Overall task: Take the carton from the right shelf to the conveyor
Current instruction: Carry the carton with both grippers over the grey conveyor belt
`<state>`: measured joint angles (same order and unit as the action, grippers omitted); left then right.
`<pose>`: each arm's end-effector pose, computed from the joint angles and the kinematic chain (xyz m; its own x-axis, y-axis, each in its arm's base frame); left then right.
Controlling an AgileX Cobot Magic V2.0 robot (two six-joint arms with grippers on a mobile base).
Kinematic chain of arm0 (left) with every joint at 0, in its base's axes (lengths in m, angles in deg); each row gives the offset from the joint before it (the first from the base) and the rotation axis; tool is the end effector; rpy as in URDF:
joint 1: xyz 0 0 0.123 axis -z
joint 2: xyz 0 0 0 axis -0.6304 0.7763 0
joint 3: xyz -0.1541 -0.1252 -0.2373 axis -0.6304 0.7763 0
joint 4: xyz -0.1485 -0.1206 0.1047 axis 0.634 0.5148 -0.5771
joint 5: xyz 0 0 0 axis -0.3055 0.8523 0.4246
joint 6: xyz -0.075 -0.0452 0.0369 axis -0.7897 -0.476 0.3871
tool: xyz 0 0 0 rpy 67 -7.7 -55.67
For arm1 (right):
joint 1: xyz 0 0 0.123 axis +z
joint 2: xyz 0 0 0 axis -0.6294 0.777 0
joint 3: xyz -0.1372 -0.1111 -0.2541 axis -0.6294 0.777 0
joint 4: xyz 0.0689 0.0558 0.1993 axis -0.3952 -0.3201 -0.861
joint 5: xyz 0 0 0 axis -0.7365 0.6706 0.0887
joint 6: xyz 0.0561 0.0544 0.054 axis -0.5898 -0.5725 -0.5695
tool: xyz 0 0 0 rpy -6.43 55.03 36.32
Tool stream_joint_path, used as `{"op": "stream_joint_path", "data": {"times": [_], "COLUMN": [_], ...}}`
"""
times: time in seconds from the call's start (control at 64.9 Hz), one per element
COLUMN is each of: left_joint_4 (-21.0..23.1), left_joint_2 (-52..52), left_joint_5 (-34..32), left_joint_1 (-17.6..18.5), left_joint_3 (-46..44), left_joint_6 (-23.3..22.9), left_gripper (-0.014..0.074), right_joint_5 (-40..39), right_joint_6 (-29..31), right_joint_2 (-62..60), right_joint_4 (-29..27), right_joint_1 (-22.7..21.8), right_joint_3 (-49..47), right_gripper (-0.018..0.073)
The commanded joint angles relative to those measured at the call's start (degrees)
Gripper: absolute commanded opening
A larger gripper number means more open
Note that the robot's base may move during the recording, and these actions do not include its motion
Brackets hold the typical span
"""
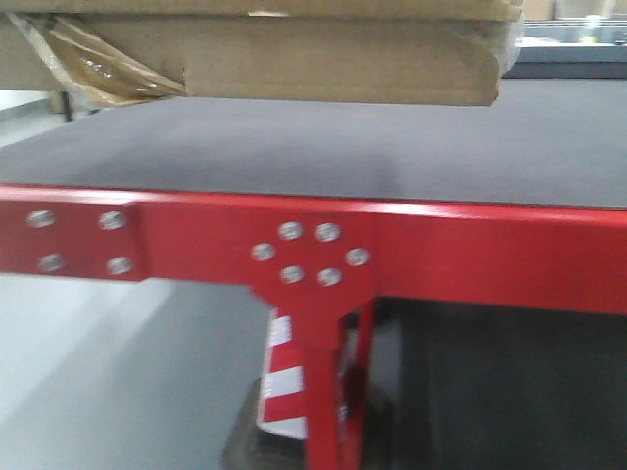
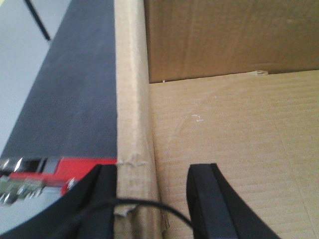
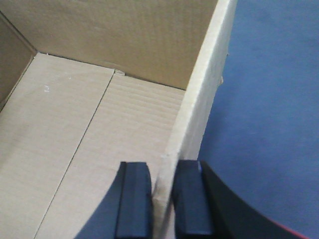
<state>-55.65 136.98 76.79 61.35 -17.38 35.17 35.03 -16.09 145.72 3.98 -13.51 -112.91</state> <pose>0.2363 -0.0592 0.4956 -0.5376 0.0929 -0.8381 0.0082 0.9944 0.1049 0.2349 0.1216 0.5000 -0.5623 -0.1058 -0.8202 -0.4197 0.8911 0.1728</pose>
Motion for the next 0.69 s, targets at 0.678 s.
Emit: {"op": "stream_joint_path", "data": {"times": [0.678], "left_joint_4": [-2.0], "left_joint_2": [-1.1], "left_joint_5": [-1.0], "left_joint_1": [0.4], "left_joint_3": [-0.4], "left_joint_6": [1.9], "left_gripper": [-0.0017], "right_joint_5": [-2.4], "right_joint_6": [1.4], "right_joint_2": [-0.6], "right_joint_4": [2.0], "right_joint_1": [-0.2], "right_joint_3": [-0.1], "right_gripper": [-0.0068]}}
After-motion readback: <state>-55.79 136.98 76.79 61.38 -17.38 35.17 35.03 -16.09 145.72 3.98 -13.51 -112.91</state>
